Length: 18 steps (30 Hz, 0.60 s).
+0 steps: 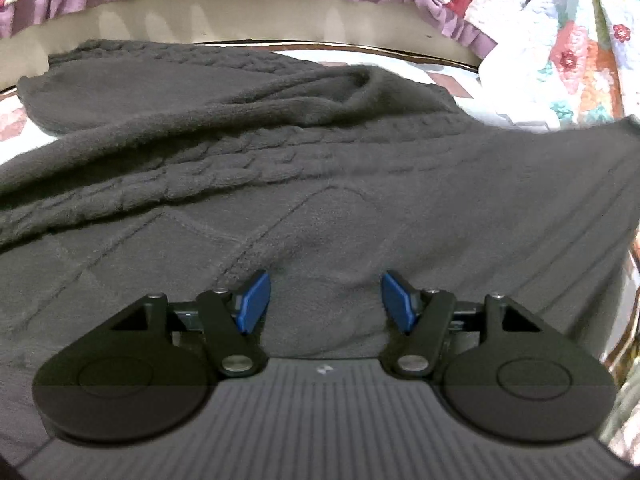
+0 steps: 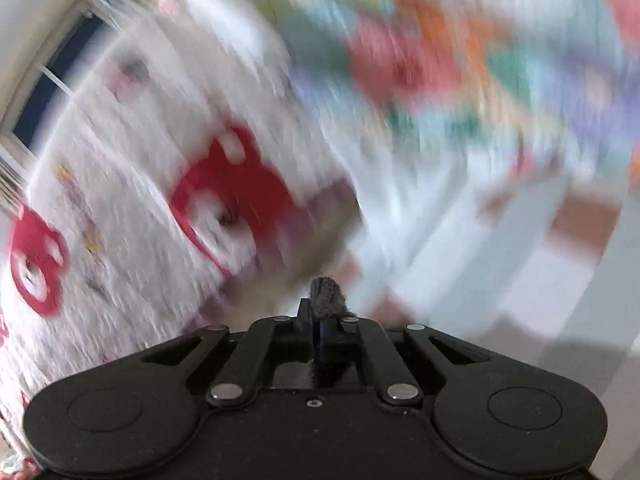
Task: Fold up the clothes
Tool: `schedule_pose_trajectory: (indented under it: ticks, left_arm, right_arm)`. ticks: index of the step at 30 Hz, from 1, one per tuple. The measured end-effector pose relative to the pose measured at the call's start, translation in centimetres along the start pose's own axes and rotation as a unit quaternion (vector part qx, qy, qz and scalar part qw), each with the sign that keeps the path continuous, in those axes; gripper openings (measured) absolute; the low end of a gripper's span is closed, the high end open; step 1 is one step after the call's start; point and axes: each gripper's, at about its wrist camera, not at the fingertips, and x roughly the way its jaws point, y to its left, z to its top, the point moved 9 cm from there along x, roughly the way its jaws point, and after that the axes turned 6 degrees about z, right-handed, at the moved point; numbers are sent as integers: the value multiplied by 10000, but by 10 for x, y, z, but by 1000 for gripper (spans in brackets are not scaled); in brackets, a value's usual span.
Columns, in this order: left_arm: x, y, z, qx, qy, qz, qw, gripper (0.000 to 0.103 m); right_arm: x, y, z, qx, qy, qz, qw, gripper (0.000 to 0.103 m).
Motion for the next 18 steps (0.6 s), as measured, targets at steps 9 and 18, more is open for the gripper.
schedule_pose_trajectory:
  ticks: [9,18]
  left_arm:
    - [-12,-10,-33,742,415,-10,9964,64]
    - [-63,37,-40,672,148,319,9971,65]
  right_arm:
    - [55,-100,-54,603,1925,-1663,9652,4]
    - [30,-57,-49,-563,2047,-1615,9638,5]
